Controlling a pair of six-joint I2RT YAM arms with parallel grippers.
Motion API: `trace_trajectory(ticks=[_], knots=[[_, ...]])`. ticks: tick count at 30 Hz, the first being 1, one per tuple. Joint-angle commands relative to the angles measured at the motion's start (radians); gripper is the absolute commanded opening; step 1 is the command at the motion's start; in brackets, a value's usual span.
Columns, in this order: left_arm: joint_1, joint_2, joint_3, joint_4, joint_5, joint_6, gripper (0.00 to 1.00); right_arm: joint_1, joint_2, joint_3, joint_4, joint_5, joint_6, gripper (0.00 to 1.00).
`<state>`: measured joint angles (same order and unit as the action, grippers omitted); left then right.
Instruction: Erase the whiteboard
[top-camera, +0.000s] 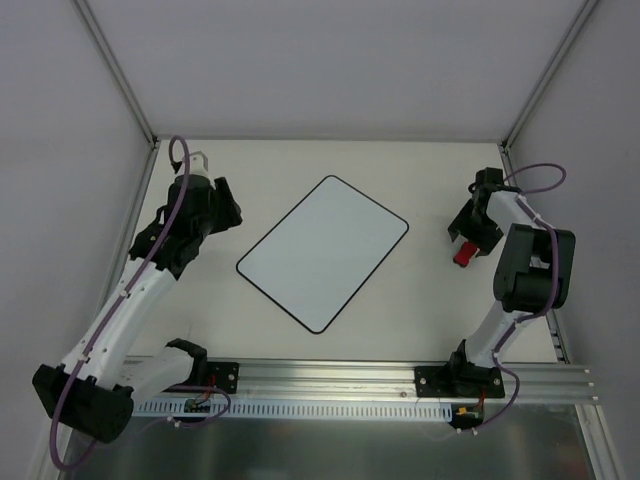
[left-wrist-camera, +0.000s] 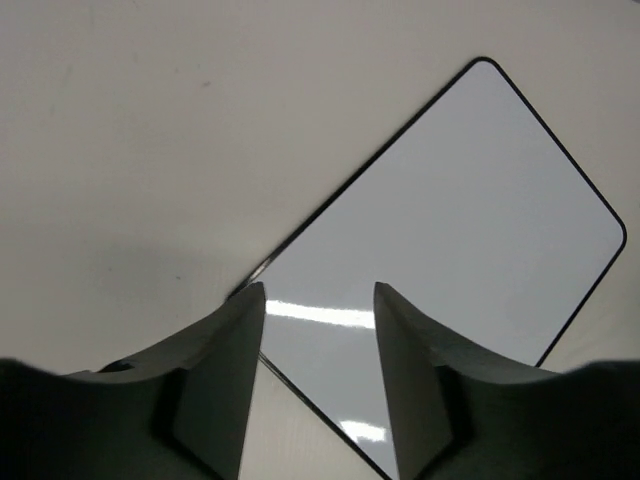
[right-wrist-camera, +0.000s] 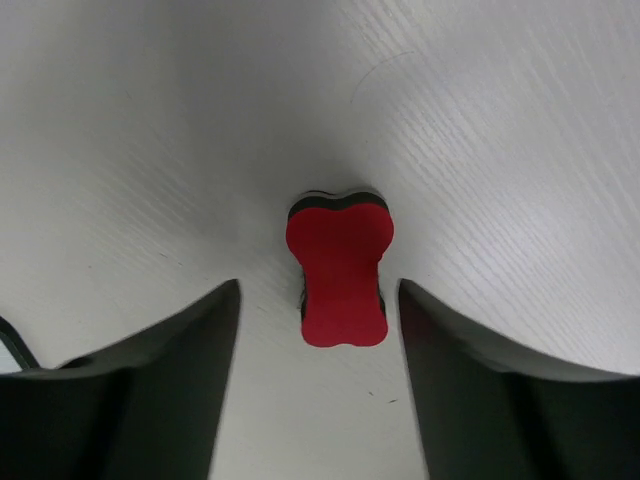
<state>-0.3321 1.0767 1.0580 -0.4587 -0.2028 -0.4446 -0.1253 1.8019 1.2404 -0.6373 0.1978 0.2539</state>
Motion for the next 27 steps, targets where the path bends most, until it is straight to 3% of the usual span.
trace_trajectory(ticks=[1, 2, 3, 7, 9, 18, 27], knots=[[0.007, -0.101, -0.032, -0.023, -0.136, 0.066, 0.54, -0.005, -0.071, -0.006, 0.019, 0.009, 0.024, 0.75], [0.005, -0.144, -0.035, -0.032, -0.151, 0.076, 0.60, -0.005, -0.106, -0.006, 0.019, 0.009, 0.019, 0.78], [0.005, -0.167, -0.038, -0.035, -0.179, 0.081, 0.71, -0.004, -0.128, -0.006, 0.018, 0.014, 0.015, 0.82], [0.005, -0.264, -0.015, -0.055, -0.225, 0.118, 0.90, -0.004, -0.272, -0.013, 0.005, 0.029, 0.005, 0.99], [0.005, -0.317, 0.008, -0.073, -0.228, 0.148, 0.97, -0.004, -0.381, 0.002, -0.010, 0.037, -0.017, 0.99], [0.005, -0.498, 0.160, -0.109, -0.300, 0.313, 0.99, -0.002, -0.775, 0.198, -0.094, 0.049, -0.280, 0.99], [0.005, -0.623, 0.289, -0.161, -0.320, 0.380, 0.99, -0.004, -1.042, 0.297, -0.117, -0.101, -0.344, 0.99]])
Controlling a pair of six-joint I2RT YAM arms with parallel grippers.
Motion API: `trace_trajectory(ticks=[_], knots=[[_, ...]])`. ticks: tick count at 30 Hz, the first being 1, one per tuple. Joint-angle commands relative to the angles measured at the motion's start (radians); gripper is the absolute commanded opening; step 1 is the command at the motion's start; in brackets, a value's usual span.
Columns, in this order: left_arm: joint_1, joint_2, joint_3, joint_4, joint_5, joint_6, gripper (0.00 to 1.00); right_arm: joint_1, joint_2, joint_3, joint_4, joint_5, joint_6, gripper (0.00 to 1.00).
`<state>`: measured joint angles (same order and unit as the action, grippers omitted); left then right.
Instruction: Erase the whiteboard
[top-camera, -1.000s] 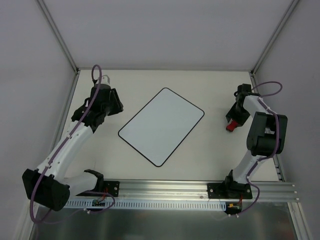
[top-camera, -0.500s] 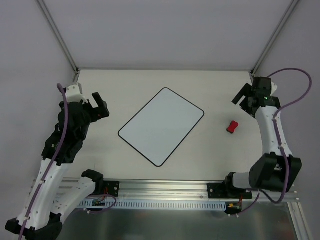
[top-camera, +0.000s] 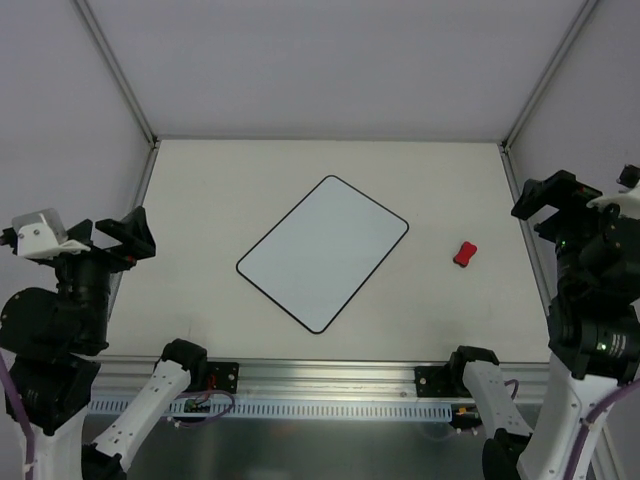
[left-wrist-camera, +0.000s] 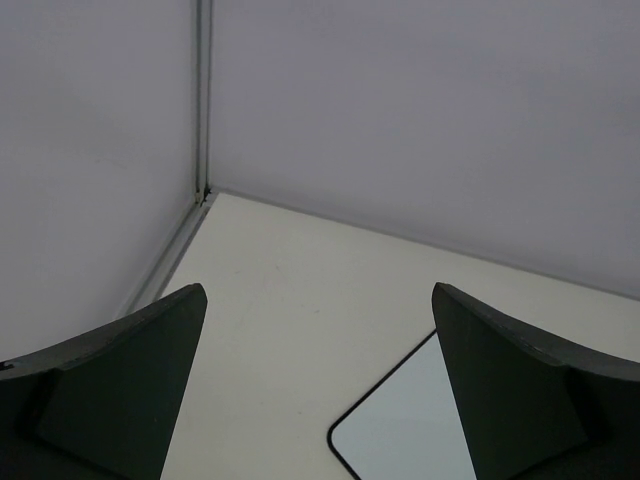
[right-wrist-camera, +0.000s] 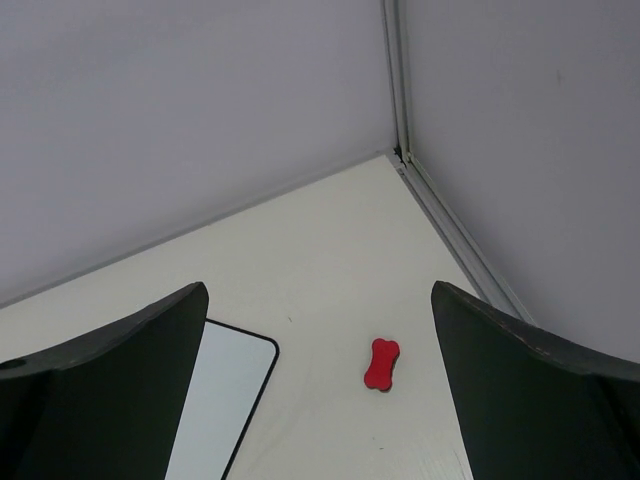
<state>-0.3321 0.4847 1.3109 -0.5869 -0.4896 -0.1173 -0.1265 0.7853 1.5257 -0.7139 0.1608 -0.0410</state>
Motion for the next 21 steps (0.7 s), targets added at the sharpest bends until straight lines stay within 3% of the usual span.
trace_trajectory(ticks=[1, 10, 21], knots=[[0.004, -0.044, 0.040, -0.037, -0.032, 0.054, 0.99, -0.002, -0.044, 0.011, -0.044, -0.076, -0.048, 0.99], [0.005, -0.181, 0.054, -0.132, -0.044, 0.057, 0.99, 0.019, -0.198, 0.019, -0.064, -0.112, -0.059, 0.99], [0.005, -0.228, 0.057, -0.218, -0.043, 0.025, 0.99, 0.028, -0.232, 0.033, -0.082, -0.130, -0.060, 0.99]])
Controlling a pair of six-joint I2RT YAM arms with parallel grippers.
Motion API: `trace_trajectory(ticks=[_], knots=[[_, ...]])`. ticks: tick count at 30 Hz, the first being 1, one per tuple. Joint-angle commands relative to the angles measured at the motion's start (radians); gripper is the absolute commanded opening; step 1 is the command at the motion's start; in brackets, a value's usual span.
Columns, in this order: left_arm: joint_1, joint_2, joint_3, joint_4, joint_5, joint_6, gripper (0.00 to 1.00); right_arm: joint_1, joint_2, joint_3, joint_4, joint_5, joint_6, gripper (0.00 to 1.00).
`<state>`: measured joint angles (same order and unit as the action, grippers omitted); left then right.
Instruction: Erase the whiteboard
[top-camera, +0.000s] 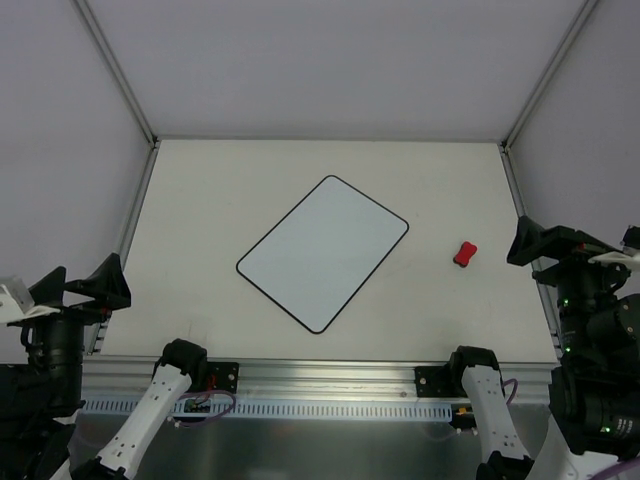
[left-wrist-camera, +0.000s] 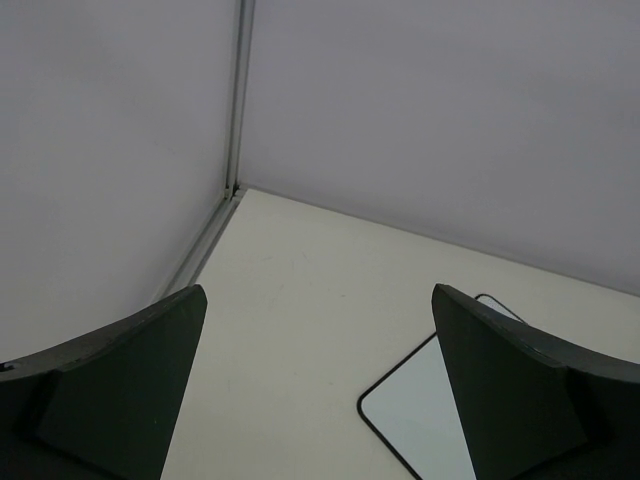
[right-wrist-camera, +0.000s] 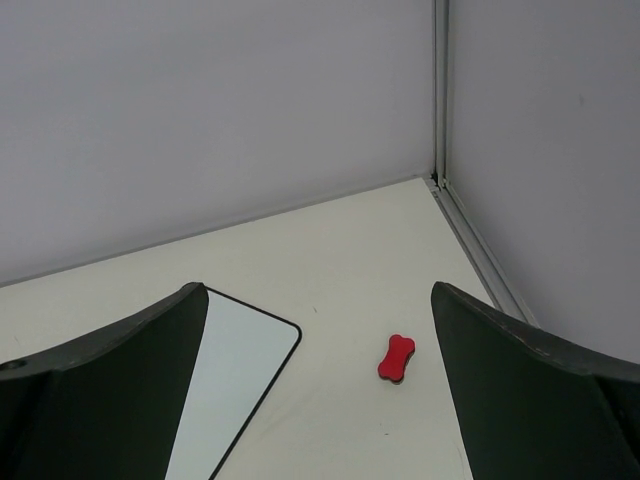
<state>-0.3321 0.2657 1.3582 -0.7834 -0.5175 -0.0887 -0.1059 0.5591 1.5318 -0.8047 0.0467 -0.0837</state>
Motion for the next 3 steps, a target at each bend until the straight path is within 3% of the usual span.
trace_trajectory(ticks=[1, 3], knots=[[0.005, -0.008, 0.010, -0.023, -0.010, -0.005, 0.99, 0.008, -0.005, 0.027, 0.009, -0.019, -0.018, 0.99], [0.005, -0.008, 0.012, -0.028, -0.010, -0.008, 0.99, 0.008, -0.007, 0.030, 0.010, -0.021, -0.018, 0.99]])
